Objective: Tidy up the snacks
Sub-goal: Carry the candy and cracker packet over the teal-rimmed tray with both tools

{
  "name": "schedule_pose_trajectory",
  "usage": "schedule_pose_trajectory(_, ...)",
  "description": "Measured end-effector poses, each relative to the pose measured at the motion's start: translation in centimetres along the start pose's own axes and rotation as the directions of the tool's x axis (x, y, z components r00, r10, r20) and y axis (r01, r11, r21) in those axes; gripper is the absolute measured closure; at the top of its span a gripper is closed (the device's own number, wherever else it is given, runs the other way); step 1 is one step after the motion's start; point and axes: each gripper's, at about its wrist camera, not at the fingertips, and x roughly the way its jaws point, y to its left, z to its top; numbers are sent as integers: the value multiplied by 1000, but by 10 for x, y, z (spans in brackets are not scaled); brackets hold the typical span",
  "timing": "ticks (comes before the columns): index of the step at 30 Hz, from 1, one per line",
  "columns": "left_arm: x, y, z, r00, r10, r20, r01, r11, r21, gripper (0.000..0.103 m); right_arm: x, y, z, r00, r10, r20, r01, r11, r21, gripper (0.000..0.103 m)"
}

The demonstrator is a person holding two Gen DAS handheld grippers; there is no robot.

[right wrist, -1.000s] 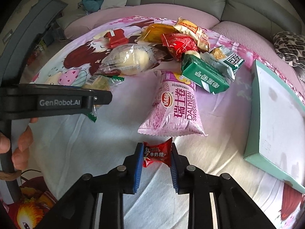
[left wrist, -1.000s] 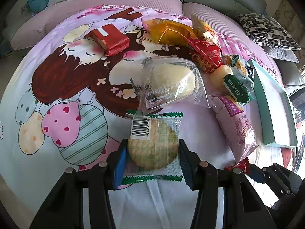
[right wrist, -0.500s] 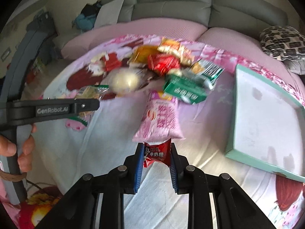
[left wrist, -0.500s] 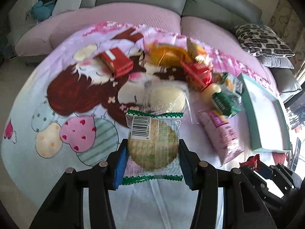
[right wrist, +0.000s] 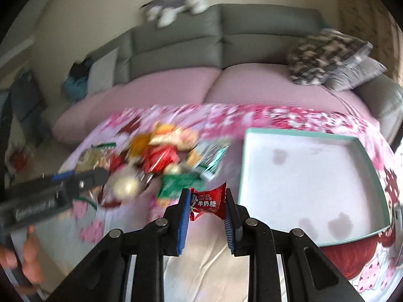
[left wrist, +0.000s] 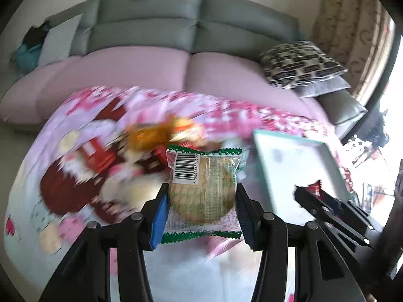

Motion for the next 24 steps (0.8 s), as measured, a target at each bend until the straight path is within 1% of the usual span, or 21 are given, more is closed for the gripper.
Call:
schedule_pose_trajectory(3,12,-27,13,999,-37,5,37,998,41,52,6,-21,11,998,-52,19,50,996,72,76)
schedule_pose_trajectory(6,30,-52,23,998,-60,-5,60,996,67,52,12,-46,19,995,-97,21,93,985,144,76)
schedule_pose_trajectory(9,49,-73,29,997,-76,-20,77,994,82,52,16,-69,26,986,-168,21,161,970,181,76)
schedule_pose_trajectory(14,85,-102,35,996,-86,-39,90,989,117,51,27,-107,33,970,-242,16,231,943,239,76)
schedule_pose_trajectory(19,113,-126,39,994,-95,-45,101,983,153,52,43,-139,35,962,-274,-14,267,921,283,76)
schedule_pose_trajectory(24,140,-140,43,994,-86,-73,97,981,168,51,56,-160,37,955,-294,-36,291,907,304,76)
